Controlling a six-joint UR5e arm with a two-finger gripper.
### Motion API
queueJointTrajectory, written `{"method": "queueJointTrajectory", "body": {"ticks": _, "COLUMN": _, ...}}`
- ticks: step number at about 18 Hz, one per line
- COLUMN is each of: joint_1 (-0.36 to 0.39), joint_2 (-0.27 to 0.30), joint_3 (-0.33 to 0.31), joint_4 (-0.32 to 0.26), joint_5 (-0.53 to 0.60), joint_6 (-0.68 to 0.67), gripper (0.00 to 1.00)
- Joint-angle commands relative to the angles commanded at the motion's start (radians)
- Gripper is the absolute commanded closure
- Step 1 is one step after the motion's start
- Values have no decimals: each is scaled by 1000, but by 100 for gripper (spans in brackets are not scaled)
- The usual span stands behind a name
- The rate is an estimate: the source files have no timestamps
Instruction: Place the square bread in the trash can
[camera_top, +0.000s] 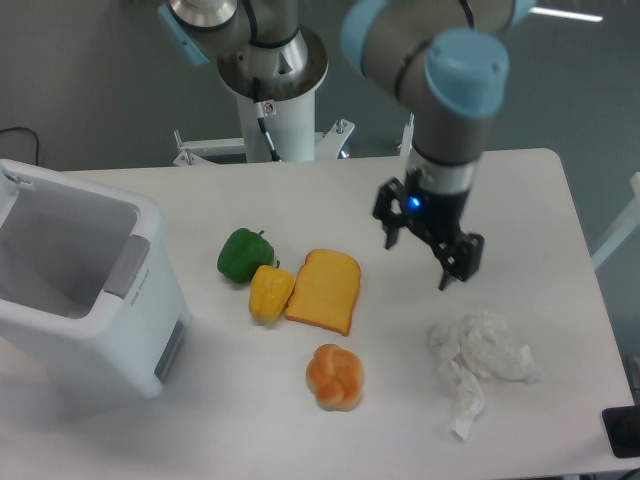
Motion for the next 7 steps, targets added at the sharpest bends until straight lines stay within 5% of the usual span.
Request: {"method": "queueJointTrajectory", "body": {"ticks": 7, "joint_1": -9, "joint_2": -35, "joint_3": 6, "joint_4": 37, "joint_5": 9, "joint_6": 9, "gripper": 0}}
